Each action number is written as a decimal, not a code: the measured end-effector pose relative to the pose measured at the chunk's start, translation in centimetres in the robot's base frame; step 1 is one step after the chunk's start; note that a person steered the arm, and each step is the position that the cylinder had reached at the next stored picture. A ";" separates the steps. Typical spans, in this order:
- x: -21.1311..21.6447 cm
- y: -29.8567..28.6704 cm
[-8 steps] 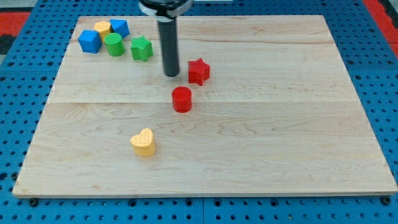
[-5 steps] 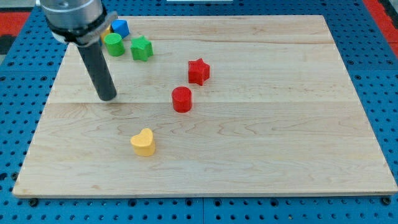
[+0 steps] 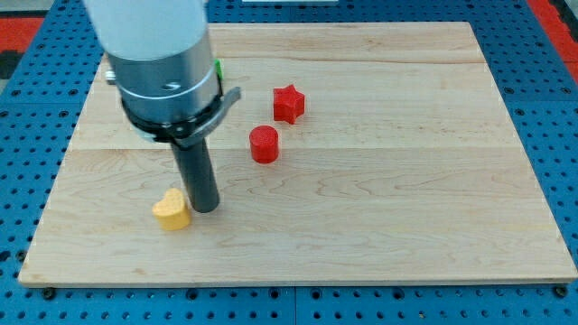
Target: Place the red circle towards the bottom left of the red star
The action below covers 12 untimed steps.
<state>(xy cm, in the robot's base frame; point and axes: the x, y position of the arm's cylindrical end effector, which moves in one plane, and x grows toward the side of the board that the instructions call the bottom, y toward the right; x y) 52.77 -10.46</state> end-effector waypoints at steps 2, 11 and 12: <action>-0.4 11.0; -7.5 2.5; -4.8 8.7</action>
<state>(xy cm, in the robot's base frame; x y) 48.02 -1.71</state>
